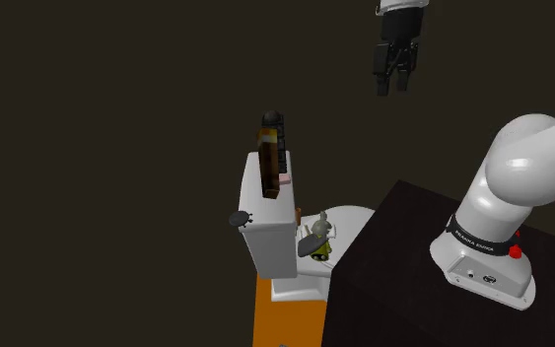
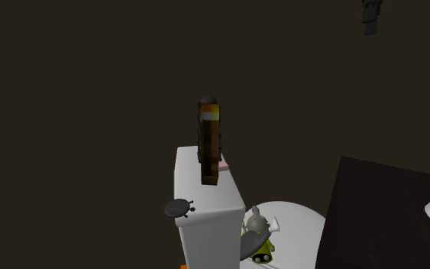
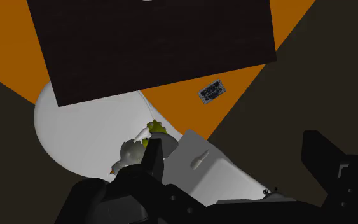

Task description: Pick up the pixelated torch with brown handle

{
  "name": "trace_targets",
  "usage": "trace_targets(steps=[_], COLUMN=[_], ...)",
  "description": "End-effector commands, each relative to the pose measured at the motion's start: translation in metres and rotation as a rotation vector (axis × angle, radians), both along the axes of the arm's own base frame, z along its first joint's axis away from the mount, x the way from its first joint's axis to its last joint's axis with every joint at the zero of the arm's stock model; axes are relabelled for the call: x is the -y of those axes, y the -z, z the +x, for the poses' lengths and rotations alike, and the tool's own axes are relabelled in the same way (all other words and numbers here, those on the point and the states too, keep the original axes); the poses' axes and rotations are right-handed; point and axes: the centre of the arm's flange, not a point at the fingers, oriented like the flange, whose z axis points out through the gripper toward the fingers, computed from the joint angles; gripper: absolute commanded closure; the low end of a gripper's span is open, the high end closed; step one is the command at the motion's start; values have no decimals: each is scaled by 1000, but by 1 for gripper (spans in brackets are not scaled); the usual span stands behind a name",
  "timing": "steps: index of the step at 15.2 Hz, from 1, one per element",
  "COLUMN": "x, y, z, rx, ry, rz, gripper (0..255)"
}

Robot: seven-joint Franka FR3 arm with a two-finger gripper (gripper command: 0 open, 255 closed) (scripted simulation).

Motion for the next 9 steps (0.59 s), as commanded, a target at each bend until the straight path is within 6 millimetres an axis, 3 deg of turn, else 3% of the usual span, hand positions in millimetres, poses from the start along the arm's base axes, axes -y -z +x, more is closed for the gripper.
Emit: trace_targets(steps=[1, 9], x=[0, 2], y=[0, 49], z=[0, 93], rx=[0, 13], ry=[0, -101], rz=[0, -32], gripper=[0, 0])
